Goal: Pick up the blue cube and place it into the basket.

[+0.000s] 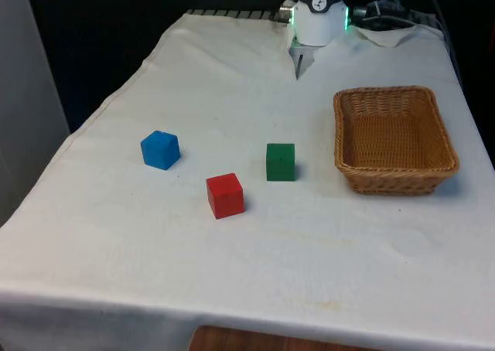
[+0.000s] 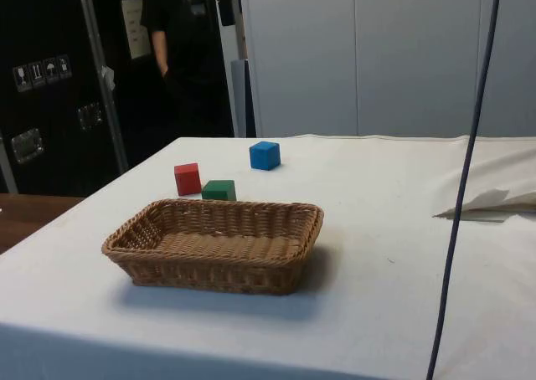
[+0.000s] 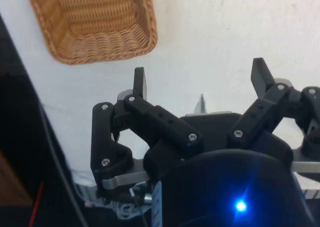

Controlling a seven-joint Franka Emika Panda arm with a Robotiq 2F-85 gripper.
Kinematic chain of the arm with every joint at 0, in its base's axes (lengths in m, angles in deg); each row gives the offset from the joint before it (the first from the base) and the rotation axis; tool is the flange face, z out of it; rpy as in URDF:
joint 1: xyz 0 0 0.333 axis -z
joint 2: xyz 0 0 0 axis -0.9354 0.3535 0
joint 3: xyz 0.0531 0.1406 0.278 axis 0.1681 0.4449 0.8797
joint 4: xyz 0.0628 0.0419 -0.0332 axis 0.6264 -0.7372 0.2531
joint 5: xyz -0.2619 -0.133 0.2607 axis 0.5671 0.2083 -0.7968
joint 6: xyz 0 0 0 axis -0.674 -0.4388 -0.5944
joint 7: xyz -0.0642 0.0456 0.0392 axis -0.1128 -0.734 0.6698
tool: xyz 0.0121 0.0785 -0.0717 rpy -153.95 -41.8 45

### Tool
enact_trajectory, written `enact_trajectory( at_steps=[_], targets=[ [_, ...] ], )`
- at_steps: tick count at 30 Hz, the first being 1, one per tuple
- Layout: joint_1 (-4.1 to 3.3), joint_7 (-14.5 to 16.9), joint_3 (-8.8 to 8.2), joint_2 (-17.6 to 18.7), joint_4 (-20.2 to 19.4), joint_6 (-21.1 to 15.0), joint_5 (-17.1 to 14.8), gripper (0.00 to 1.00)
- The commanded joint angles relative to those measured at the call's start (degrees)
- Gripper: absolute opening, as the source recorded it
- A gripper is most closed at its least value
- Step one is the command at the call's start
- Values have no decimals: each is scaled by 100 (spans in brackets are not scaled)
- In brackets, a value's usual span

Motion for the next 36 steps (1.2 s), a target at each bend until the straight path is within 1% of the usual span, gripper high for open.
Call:
enact_trajectory(
  at_steps=[1,2,3,9,10,11,16,18,19,20,24,25,27,28,29,34,35,36],
  targets=[
    [0,-23,0,0,-17,-40,40,100],
    [-11,-103,6,-23,-80,-172,160,100],
    [-11,-138,0,-17,-109,-229,229,100],
    [0,-246,-17,-6,-229,-458,470,100],
    [0,-206,-6,0,-195,-372,407,100],
    [6,-258,-17,-6,-246,-498,498,100],
    [11,-269,-69,17,-350,-699,619,100],
    [23,-241,-109,40,-401,-808,647,100],
    [6,-235,-132,34,-413,-779,625,100],
    [29,-212,-155,57,-453,-917,659,100],
    [34,-120,-264,120,-527,-1112,642,100],
    [34,-69,-321,160,-550,-1209,642,100],
    [34,-23,-378,201,-584,-1301,636,100],
    [11,-63,-361,183,-544,-1180,630,100],
    [40,0,-407,218,-602,-1352,630,100],
    [52,138,-561,315,-693,-1604,619,100],
    [63,201,-630,355,-728,-1707,607,100],
    [63,229,-665,372,-751,-1753,607,100]
  ],
)
